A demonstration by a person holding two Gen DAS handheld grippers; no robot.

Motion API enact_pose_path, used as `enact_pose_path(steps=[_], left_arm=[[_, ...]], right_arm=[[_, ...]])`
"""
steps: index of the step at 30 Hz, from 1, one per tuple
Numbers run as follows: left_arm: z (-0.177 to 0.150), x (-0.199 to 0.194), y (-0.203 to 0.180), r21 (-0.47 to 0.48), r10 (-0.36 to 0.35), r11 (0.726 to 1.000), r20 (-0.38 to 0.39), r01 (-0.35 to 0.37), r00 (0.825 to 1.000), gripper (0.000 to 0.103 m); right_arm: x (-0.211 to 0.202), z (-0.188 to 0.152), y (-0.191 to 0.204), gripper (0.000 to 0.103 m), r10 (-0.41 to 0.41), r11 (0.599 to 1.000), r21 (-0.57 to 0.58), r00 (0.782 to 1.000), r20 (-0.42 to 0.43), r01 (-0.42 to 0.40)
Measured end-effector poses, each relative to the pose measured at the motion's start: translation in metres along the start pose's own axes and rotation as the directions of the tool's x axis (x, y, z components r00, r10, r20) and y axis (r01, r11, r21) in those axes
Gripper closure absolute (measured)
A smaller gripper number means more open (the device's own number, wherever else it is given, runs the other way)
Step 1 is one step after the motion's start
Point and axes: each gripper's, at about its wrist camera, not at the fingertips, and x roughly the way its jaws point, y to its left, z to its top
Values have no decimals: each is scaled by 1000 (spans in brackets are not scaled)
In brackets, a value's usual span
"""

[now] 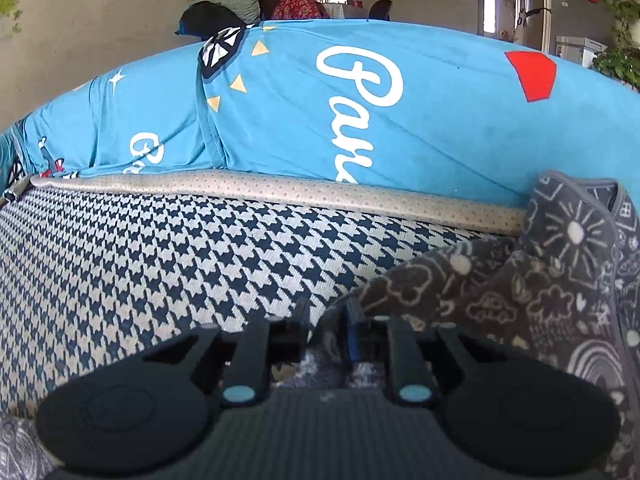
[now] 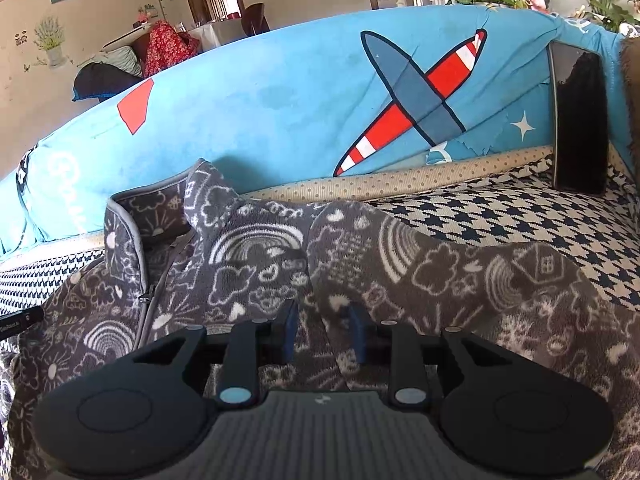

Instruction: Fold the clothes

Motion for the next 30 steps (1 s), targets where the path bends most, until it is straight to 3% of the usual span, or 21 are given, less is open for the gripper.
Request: enact_pose_path(steps=[5,10,17,21,30], left_arm=[[5,-12,0,-52,-34,998,27,35,999,62],[9,-21,-10,-40,-61,997,52,63,997,52],[10,-23,-24,-19,-87,996,49,88,995,50],[8,-24,-31,-1,-91,996,45,91,995,48],[3,-23,-41,35,-99,995,22,98,995,39]], right_arm=[[0,2,4,71,34,999,-21,999,29,-34],[0,5,12,71,93,995,-45,994,65,-90],[5,7,32,72,191,977,-107,978,86,-182],[7,2,49,79,233,962,-165,970,77,-218],[14,0,77,79,309,928,-236,949,59,-287]])
